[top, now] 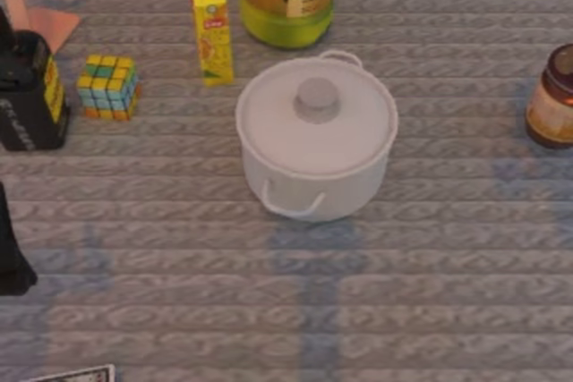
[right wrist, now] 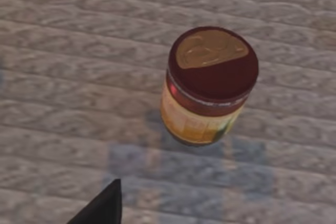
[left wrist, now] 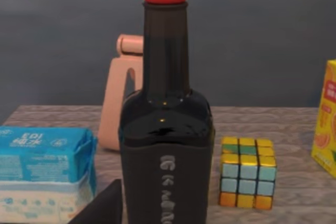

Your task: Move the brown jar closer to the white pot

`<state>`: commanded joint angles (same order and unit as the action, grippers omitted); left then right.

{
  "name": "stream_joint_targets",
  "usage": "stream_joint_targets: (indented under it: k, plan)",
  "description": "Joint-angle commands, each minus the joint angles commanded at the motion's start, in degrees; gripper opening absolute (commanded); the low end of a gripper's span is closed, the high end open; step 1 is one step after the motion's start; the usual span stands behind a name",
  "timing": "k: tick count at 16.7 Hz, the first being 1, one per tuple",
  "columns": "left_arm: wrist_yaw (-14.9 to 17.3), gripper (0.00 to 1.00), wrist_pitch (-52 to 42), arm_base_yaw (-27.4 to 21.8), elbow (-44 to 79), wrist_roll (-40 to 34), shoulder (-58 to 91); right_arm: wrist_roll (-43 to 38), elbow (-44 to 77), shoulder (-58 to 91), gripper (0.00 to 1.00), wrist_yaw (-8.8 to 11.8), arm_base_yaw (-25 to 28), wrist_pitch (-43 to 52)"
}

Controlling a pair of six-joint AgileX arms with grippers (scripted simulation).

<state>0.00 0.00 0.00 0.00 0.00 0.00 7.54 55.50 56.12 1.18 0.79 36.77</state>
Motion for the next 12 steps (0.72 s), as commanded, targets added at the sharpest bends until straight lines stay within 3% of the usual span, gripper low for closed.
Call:
stream_joint_targets:
  k: [12]
  plan:
    - [0.00, 1.00, 0.00, 0.00, 0.00, 0.00, 0.00, 11.31, 64.51, 65.61, 1.00, -1.12, -0.29, 40.60]
